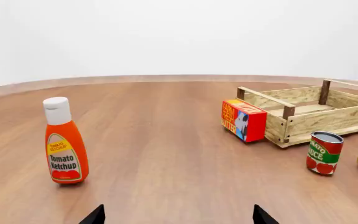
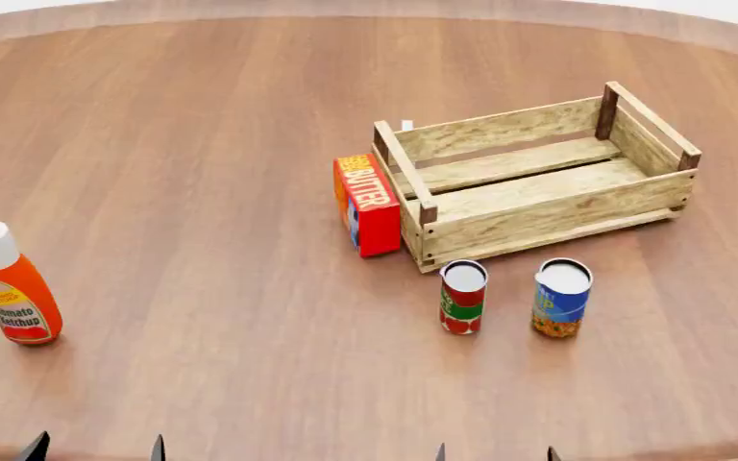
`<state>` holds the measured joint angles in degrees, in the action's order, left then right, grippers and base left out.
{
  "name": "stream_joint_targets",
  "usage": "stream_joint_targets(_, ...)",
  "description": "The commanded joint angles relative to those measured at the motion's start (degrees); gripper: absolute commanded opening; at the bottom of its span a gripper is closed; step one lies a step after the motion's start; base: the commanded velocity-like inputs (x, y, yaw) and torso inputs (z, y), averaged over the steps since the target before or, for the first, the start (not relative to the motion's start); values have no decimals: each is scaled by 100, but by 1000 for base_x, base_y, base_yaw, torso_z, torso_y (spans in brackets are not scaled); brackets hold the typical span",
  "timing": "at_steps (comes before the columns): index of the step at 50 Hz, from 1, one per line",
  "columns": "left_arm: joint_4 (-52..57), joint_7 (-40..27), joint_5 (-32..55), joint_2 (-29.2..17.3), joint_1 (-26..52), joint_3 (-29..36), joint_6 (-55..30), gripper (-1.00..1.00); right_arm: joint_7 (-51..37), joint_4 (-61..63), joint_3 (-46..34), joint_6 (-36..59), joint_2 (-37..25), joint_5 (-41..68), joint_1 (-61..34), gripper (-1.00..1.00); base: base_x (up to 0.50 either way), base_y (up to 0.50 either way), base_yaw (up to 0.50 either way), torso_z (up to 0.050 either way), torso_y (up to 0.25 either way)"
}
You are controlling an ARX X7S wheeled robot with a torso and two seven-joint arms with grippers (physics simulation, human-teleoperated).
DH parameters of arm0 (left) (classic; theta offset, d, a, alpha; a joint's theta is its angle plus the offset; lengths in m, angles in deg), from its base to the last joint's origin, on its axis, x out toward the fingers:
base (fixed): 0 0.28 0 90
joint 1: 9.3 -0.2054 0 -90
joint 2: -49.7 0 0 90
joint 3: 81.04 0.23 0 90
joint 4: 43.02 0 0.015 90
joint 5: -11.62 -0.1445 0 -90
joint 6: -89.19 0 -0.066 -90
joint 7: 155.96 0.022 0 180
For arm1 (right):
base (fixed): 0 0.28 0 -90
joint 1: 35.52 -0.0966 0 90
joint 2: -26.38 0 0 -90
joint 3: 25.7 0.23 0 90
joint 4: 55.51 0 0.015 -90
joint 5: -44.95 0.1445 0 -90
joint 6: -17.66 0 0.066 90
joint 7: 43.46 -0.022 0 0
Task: Pick up the tomato sauce, and put it in the wooden tray.
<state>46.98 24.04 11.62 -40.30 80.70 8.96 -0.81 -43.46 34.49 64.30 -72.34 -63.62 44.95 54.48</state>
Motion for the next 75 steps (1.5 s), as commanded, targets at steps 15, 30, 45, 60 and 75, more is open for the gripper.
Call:
stream_joint_targets(15, 26, -367, 308, -309, 1, 366, -9, 100, -391, 155, -356, 207, -315, 354, 10, 100, 0, 0, 0, 0, 0)
stream_joint_targets(30, -31, -502, 431, -428, 41, 505, 24, 100, -524, 142, -501, 295, -434, 478, -58, 100, 233, 0, 0, 0, 0)
stream_joint_targets(45, -57, -613, 522, -519, 48, 620, 65, 100, -627, 46, -629, 220, -522, 549, -100, 100, 387, 0, 0, 0, 0)
stream_joint_targets(60, -61, -720, 614, -610, 59, 729, 80, 100, -735, 77, -735, 206, -614, 646, -82, 100, 390, 0, 0, 0, 0)
stream_joint_targets(75, -65, -805, 688, -684, 69, 819, 92, 100, -826, 101, -832, 211, -689, 710, -94, 100, 389, 0, 0, 0, 0)
